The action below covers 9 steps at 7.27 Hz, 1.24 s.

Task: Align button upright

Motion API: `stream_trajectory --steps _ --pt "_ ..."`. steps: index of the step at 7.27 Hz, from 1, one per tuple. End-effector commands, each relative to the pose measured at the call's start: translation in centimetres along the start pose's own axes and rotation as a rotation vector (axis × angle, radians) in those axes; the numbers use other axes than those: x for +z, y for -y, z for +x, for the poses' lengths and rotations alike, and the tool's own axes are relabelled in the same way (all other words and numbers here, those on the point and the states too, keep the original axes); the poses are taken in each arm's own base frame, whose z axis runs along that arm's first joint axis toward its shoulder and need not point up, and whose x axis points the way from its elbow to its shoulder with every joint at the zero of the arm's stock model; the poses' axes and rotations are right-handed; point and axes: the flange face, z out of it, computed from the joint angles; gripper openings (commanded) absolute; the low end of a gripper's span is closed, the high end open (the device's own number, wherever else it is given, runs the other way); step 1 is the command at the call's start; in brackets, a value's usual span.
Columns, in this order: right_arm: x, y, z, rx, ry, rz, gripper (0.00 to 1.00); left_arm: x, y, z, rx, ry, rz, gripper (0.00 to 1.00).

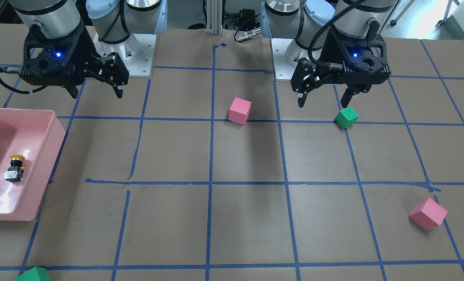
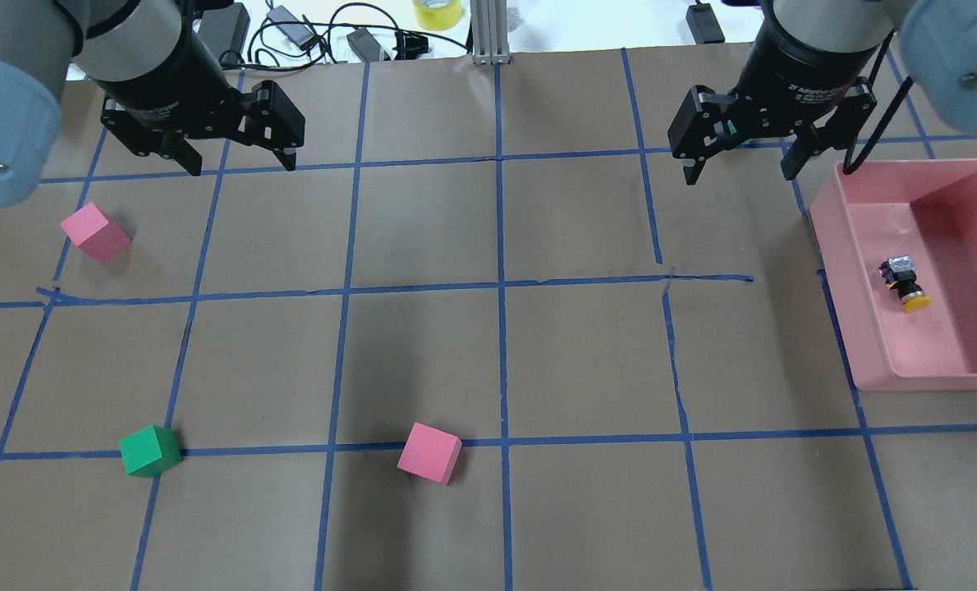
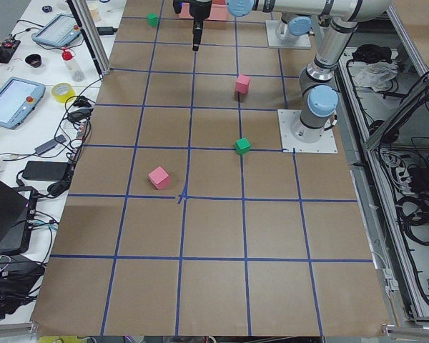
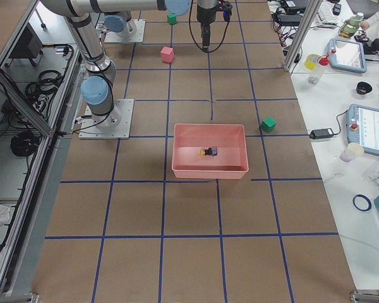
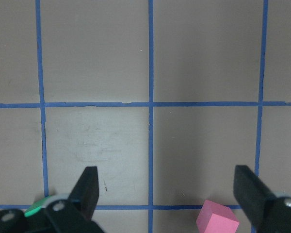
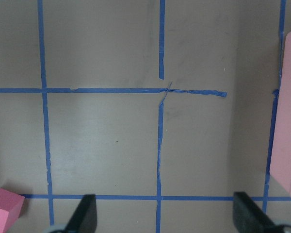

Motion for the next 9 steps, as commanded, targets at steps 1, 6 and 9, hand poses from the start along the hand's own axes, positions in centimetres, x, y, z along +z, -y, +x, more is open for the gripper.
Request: stream_trajectory --steps 1,6,9 --pt "0.0 0.2 0.0 -0.004 -0.001 0.007 1.0 0.0 0.0 0.0 0.0 0.001 0.0 1.0" --pt "0.1 0.8 2.3 0.041 -0.001 0.012 1.0 -0.3 -0.1 0.1 0.0 0.001 0.006 1.0" --pt "4.7 3.9 16.0 -0.012 -0.059 -0.1 1.0 -0.4 -0.1 0.0 -0.002 0.004 0.008 1.0"
